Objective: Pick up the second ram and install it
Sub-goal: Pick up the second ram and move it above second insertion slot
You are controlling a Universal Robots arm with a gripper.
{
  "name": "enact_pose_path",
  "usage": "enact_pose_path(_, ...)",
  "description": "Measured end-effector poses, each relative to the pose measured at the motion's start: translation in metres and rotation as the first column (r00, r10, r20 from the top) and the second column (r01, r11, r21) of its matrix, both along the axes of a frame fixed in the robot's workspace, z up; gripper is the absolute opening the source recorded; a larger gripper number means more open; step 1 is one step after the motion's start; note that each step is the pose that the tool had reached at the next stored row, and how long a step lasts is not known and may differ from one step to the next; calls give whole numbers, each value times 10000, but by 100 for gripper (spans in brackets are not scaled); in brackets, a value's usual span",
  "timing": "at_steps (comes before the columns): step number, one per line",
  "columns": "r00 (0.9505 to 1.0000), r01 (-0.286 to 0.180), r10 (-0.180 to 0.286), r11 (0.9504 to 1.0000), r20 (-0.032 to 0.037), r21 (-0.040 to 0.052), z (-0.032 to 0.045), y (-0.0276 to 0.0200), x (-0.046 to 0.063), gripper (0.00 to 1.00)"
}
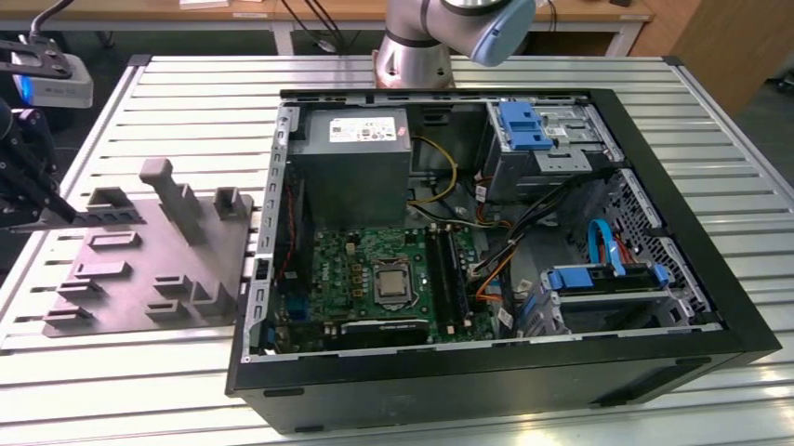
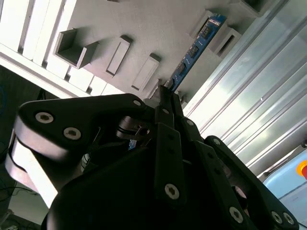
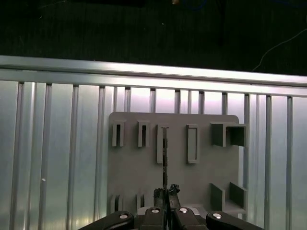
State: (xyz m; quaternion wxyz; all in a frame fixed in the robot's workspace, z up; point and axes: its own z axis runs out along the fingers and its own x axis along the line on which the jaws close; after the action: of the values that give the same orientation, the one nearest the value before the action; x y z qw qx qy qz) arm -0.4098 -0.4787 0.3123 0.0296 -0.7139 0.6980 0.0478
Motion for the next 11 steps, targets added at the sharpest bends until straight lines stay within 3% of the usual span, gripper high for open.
enact_pose_path(11, 10000, 0, 0, 9999, 0, 118, 109, 0, 0, 14)
